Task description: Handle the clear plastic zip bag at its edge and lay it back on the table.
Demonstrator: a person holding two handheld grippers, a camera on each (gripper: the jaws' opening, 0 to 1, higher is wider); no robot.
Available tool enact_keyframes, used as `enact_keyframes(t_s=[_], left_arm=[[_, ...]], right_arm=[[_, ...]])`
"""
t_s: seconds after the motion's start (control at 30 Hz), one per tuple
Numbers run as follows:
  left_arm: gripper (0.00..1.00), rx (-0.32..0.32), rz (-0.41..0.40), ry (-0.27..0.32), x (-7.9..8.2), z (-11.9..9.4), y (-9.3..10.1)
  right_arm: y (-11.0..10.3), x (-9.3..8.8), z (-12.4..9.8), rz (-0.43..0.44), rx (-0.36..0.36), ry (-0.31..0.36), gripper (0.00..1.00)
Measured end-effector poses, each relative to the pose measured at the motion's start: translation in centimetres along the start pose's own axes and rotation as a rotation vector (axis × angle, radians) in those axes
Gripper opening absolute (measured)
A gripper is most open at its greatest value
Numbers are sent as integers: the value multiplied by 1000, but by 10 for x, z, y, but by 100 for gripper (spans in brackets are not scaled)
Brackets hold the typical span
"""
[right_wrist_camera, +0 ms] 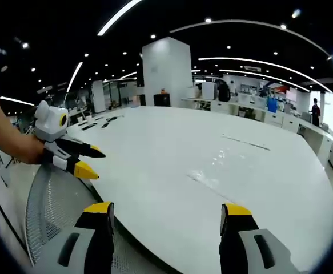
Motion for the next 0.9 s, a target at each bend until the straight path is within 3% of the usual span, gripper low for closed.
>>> enact_keyframes(t_s=[0.9], left_arm=[[61,3,5,-3,-1,1,1]], right_arm=[[-2,-1,1,-12,13,-18,76]])
Point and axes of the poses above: the point that each gripper's makers call its tool centre point, and the gripper's own axes: z roughly forward along the fingers, y roughly to its right, x roughly out of its top, the point moved 9 cm from there along -z, roughly backward along the fingers, and after that the axes turned 5 degrees about z, right-handed, at the moved point
